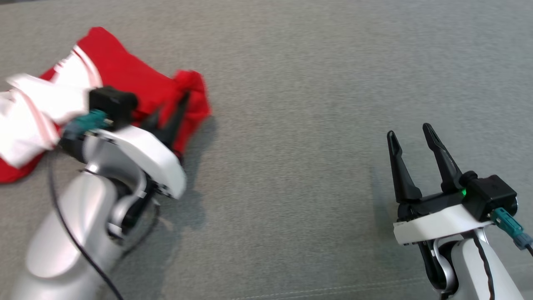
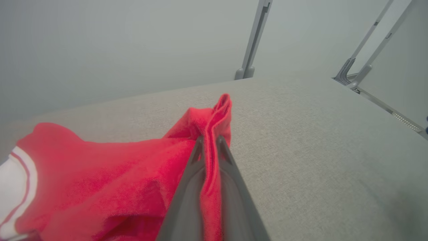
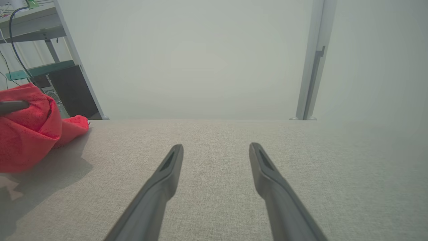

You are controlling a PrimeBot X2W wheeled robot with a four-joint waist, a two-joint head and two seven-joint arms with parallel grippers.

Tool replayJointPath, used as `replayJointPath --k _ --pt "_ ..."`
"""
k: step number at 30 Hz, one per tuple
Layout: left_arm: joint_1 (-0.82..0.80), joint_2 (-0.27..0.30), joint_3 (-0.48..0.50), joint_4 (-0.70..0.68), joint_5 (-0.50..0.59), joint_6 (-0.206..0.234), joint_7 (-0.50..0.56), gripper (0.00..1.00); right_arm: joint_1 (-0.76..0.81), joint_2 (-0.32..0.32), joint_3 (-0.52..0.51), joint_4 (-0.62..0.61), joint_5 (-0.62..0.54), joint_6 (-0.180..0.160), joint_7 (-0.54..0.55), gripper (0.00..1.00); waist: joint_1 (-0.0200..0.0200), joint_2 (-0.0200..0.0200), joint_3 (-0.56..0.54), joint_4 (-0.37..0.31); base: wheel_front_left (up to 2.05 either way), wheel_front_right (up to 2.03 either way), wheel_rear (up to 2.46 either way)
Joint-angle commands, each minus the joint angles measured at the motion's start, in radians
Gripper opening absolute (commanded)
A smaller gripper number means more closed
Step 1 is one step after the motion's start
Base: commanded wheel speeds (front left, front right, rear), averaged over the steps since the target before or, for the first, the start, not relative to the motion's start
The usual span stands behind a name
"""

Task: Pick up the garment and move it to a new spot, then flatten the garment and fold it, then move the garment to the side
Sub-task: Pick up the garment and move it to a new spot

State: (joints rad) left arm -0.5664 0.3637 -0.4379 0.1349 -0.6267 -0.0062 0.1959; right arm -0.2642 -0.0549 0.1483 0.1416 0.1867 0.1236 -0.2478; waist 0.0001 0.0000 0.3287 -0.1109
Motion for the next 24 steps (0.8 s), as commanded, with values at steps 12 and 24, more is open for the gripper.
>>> replayJointPath --k 12,24 --pt "-0.003 -0.102 -0.174 -0.063 0.051 -0.02 0.094 0.0 0.067 0.005 0.023 -0.057 0.078 0.007 -0.014 1.0 -0.0001 0.0 0.002 -0.265 0.0 0.0 0.0" --pt "0.009 -0.157 -0.228 -0.025 0.017 -0.046 0.108 1.0 0.097 0.005 0.021 -0.071 0.107 0.007 -0.014 1.0 -0.0001 0.0 0.01 -0.316 0.0 0.0 0.0"
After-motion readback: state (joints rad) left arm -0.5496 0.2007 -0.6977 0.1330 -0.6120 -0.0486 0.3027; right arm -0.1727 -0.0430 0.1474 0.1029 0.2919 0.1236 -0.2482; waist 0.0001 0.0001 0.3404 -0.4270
